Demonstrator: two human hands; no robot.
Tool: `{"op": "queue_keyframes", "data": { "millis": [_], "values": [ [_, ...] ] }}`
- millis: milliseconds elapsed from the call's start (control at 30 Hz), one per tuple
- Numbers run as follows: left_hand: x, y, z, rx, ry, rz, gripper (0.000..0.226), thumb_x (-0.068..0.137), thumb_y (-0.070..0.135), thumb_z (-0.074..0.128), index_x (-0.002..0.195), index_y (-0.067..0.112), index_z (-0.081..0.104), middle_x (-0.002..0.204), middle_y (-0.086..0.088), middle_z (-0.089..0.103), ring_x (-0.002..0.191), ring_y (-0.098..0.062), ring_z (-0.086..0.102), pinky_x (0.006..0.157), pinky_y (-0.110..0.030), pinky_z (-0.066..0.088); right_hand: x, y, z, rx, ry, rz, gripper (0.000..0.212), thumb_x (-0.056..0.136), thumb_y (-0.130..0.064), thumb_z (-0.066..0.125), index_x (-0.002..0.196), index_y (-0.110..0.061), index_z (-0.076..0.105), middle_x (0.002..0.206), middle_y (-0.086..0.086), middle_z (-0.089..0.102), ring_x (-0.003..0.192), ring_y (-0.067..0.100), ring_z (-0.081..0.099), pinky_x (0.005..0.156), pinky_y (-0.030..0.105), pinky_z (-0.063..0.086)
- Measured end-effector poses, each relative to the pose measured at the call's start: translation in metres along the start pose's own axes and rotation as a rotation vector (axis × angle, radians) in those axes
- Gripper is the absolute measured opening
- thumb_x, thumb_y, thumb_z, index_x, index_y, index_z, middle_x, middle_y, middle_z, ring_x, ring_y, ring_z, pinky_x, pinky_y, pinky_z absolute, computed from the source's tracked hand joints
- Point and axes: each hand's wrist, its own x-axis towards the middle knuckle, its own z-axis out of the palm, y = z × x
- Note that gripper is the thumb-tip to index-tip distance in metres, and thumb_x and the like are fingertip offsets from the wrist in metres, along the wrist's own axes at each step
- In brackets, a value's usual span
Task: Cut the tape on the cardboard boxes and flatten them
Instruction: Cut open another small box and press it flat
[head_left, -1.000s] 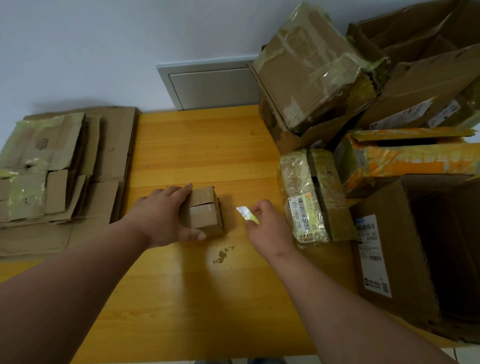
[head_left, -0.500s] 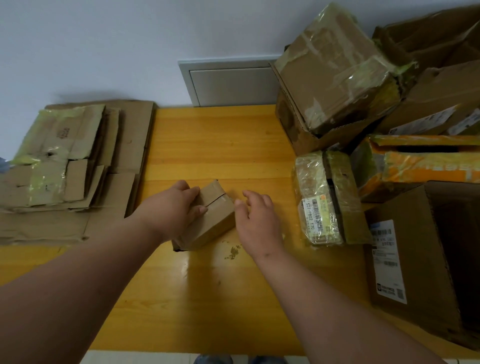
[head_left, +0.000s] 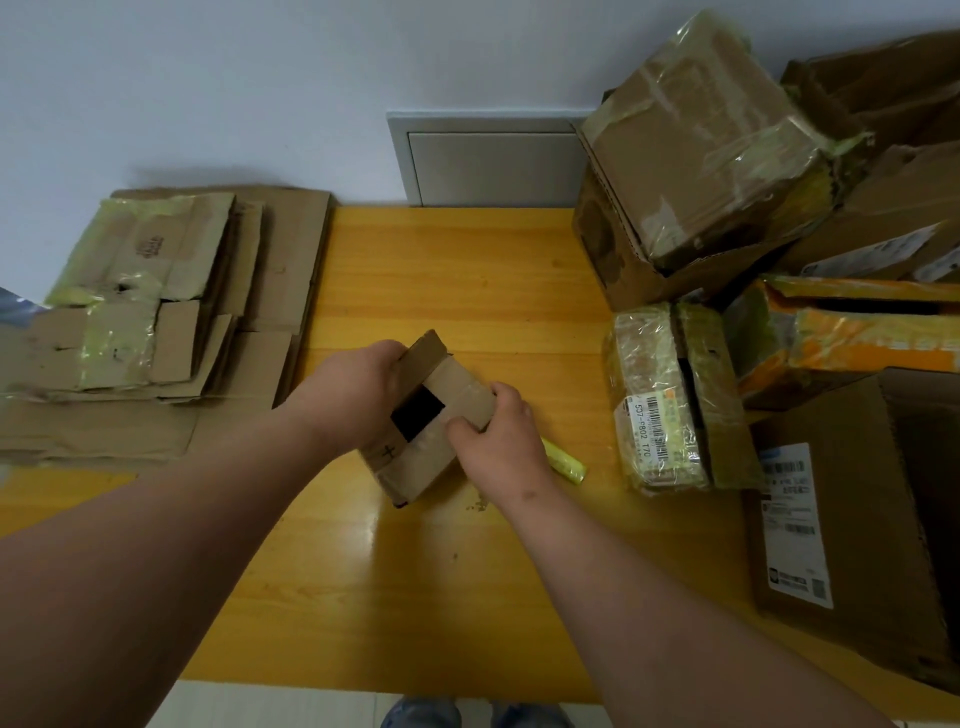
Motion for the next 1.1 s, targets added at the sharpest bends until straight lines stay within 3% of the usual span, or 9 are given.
{"op": "queue_keyframes", "data": {
  "millis": [167, 267, 367, 433, 500, 600, 767, 933, 1100],
  "values": [
    [-0.004, -0.009, 0.0, -0.3, -0.061, -0.022, 0.03, 0.105, 0.025, 0.04, 0.128, 0.026, 0.06, 0.093, 0.004, 0.063, 0.081, -0.013, 0.059, 0.056, -0.025, 0.046, 0.005, -0.022, 0.013, -0.105, 0.088, 0.102, 0.073, 0.07, -0.058, 0.075, 0.119, -0.017, 0.039, 0.108, -0.003, 0.034, 0.09, 0.026, 0.052, 0.068, 0.034, 0.043],
    [-0.006, -0.019, 0.003, -0.378, -0.03, -0.046, 0.034, 0.106, 0.022, 0.04, 0.133, 0.03, 0.058, 0.1, 0.007, 0.063, 0.082, -0.003, 0.053, 0.057, -0.019, 0.039, 0.006, -0.024, 0.012, -0.078, 0.059, 0.135, 0.067, 0.072, -0.043, 0.074, 0.123, -0.018, 0.039, 0.112, -0.002, 0.035, 0.092, 0.026, 0.052, 0.069, 0.033, 0.042],
    [-0.008, -0.026, 0.005, -0.394, 0.065, -0.076, 0.041, 0.105, 0.021, 0.043, 0.142, 0.038, 0.047, 0.114, 0.005, 0.057, 0.09, -0.01, 0.054, 0.063, -0.023, 0.045, 0.002, -0.016, 0.002, 0.238, -0.022, 0.161, 0.067, 0.08, -0.03, 0.065, 0.139, -0.025, 0.034, 0.116, -0.004, 0.05, 0.094, 0.017, 0.055, 0.069, 0.03, 0.046],
    [-0.013, -0.028, 0.003, -0.353, 0.128, -0.06, 0.05, 0.102, 0.017, 0.048, 0.143, 0.044, 0.037, 0.115, 0.006, 0.054, 0.089, -0.012, 0.056, 0.064, -0.03, 0.054, -0.002, -0.01, -0.006, 0.385, -0.085, 0.193, 0.069, 0.086, -0.017, 0.058, 0.148, -0.03, 0.029, 0.112, -0.009, 0.054, 0.094, 0.01, 0.055, 0.071, 0.027, 0.046],
    [-0.021, -0.027, 0.001, -0.199, 0.131, 0.02, 0.057, 0.094, 0.013, 0.058, 0.136, 0.045, 0.036, 0.12, 0.004, 0.049, 0.091, -0.015, 0.055, 0.063, -0.035, 0.058, -0.002, -0.004, -0.01, 0.47, -0.113, 0.21, 0.07, 0.087, -0.008, 0.052, 0.15, -0.03, 0.032, 0.116, -0.006, 0.058, 0.104, 0.015, 0.056, 0.091, 0.038, 0.049],
    [-0.027, -0.023, 0.001, 0.245, 0.045, 0.2, 0.053, 0.085, 0.022, 0.07, 0.129, 0.037, 0.045, 0.133, 0.0, 0.035, 0.086, -0.016, 0.047, 0.062, -0.023, 0.051, 0.0, -0.004, -0.013, 0.551, -0.097, 0.237, 0.067, 0.088, -0.004, 0.046, 0.146, -0.035, 0.037, 0.122, 0.001, 0.059, 0.113, 0.024, 0.056, 0.104, 0.052, 0.045],
    [-0.024, -0.007, -0.008, 0.401, -0.106, 0.192, 0.05, 0.086, 0.023, 0.068, 0.132, 0.034, 0.054, 0.128, 0.002, 0.035, 0.085, -0.014, 0.053, 0.068, -0.028, 0.056, 0.003, -0.012, -0.015, 0.493, -0.071, 0.212, 0.075, 0.083, 0.005, 0.045, 0.132, -0.051, 0.042, 0.119, 0.009, 0.053, 0.102, 0.032, 0.058, 0.095, 0.056, 0.05],
    [-0.027, -0.001, -0.001, 0.344, -0.281, 0.143, 0.036, 0.095, 0.023, 0.055, 0.129, 0.032, 0.059, 0.135, 0.001, 0.034, 0.11, -0.02, 0.049, 0.089, -0.039, 0.055, 0.007, -0.017, -0.017, 0.413, -0.045, 0.22, 0.057, 0.079, 0.009, 0.047, 0.11, -0.037, 0.058, 0.114, 0.009, 0.058, 0.099, 0.027, 0.057, 0.092, 0.049, 0.05],
    [-0.025, -0.005, -0.008, -0.019, -0.376, -0.075, 0.048, 0.087, 0.008, 0.067, 0.126, 0.025, 0.044, 0.123, -0.006, 0.045, 0.102, -0.031, 0.057, 0.08, -0.046, 0.06, 0.01, -0.019, -0.017, 0.347, -0.031, 0.21, 0.048, 0.078, 0.009, 0.053, 0.103, -0.032, 0.059, 0.105, 0.005, 0.059, 0.079, 0.021, 0.056, 0.066, 0.035, 0.048]
  ]
}}
